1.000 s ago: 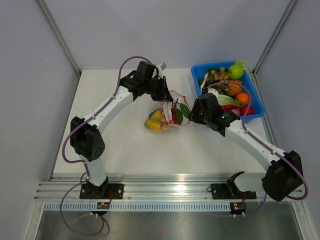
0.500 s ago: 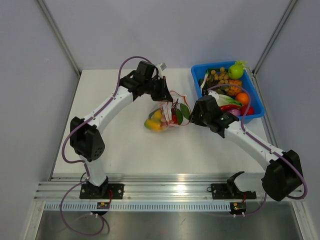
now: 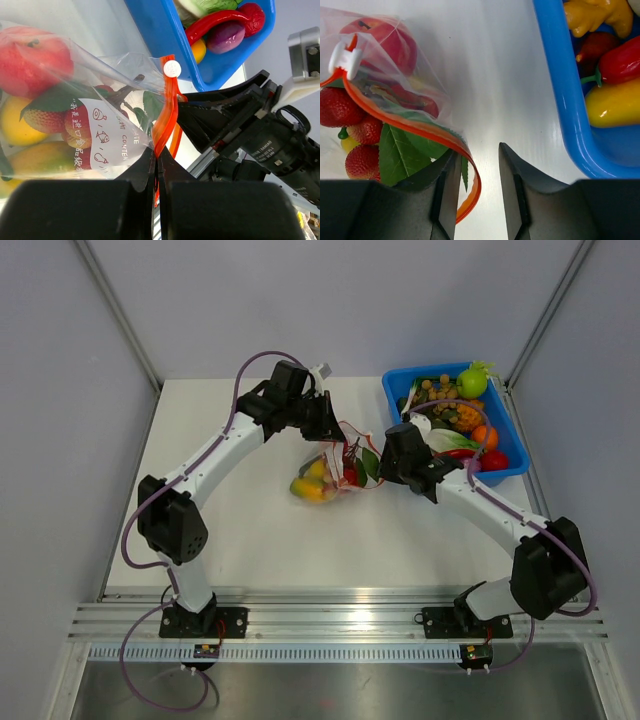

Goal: Place the food in the zip-top bag and seal the zipper
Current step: Adjust the zipper food storage bag at the center of the board.

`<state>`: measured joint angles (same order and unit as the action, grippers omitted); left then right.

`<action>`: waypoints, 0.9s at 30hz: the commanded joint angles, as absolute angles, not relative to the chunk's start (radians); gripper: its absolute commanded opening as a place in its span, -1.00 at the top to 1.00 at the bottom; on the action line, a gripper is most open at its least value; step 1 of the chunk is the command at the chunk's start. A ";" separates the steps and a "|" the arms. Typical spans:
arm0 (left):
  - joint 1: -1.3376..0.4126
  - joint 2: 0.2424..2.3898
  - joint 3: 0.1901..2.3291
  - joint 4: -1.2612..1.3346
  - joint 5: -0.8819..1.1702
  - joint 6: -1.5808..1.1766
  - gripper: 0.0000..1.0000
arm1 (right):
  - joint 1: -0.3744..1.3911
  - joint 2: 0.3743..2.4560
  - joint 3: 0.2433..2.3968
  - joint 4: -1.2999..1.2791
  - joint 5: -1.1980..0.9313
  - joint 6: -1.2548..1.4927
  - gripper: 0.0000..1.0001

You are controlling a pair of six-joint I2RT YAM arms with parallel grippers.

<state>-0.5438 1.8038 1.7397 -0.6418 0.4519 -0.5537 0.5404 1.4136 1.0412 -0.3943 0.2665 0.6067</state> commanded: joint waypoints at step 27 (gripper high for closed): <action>-0.546 1.733 1.732 -0.594 0.477 -0.540 1.00 | 0.526 1.385 1.052 -0.387 0.319 0.594 0.09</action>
<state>-0.5438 1.7924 1.7248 -0.6395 0.4519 -0.5472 0.5331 1.3632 1.0500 -0.4019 0.3054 0.6003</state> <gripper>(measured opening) 0.008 0.460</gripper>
